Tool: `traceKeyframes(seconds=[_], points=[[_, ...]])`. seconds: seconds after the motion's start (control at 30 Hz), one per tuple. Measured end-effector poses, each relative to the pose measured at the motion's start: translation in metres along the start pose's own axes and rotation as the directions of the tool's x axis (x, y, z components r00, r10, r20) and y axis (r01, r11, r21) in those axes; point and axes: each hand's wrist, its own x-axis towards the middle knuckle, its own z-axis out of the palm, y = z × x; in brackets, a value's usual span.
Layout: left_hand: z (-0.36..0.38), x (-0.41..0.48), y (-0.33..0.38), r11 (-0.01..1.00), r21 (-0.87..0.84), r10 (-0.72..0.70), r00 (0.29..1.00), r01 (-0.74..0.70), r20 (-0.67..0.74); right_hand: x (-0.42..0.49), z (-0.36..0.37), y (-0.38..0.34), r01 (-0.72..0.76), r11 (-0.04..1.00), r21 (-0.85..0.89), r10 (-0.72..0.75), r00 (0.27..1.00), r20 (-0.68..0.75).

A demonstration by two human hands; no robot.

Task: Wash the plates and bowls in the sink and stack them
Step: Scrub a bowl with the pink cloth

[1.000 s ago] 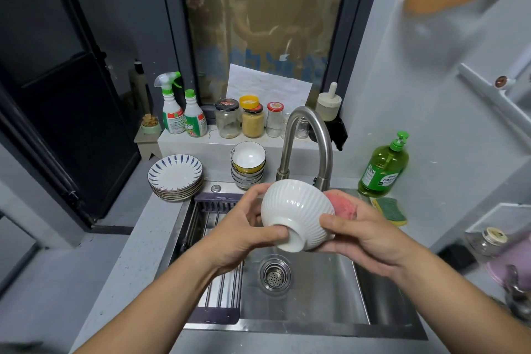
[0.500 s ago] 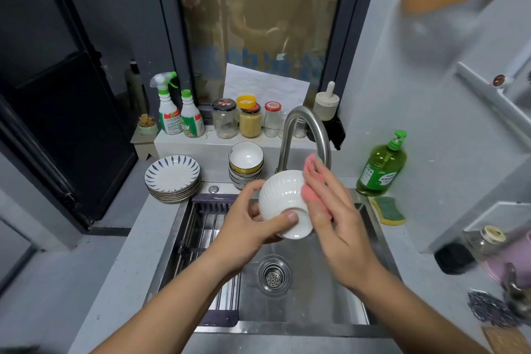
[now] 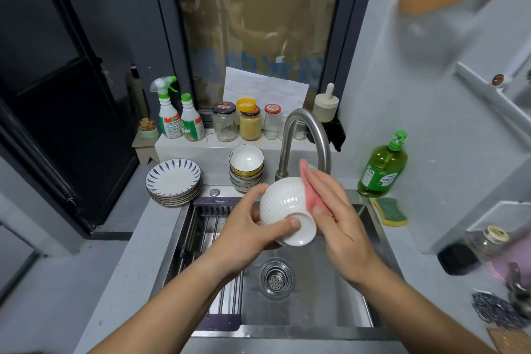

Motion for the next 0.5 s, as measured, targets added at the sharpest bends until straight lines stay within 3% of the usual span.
traceKeyframes(seconds=[0.07, 0.17, 0.23, 0.33, 0.5], points=[[0.002, 0.001, 0.002, 0.999, 0.031, 0.018, 1.000, -0.018, 0.006, 0.014, 0.000, -0.006, 0.010, 0.999, -0.040, -0.009, 1.000, 0.012], [0.000, 0.004, 0.011, 0.998, -0.054, 0.026, 0.998, -0.028, -0.054, 0.023, -0.003, -0.008, 0.041, 0.998, -0.046, -0.041, 0.999, 0.016], [-0.002, 0.007, 0.018, 0.986, -0.164, 0.008, 0.993, -0.027, -0.116, 0.016, -0.003, -0.004, -0.001, 0.997, 0.075, 0.002, 1.000, -0.017], [0.001, 0.008, 0.022, 0.961, -0.276, -0.036, 0.990, -0.003, -0.134, 0.001, 0.009, 0.001, -0.148, 0.937, 0.318, 0.183, 0.980, -0.081], [0.014, 0.011, 0.011, 0.945, -0.326, -0.078, 0.990, 0.035, -0.121, 0.011, 0.022, -0.005, -0.122, 0.905, 0.408, 0.221, 0.954, -0.203]])
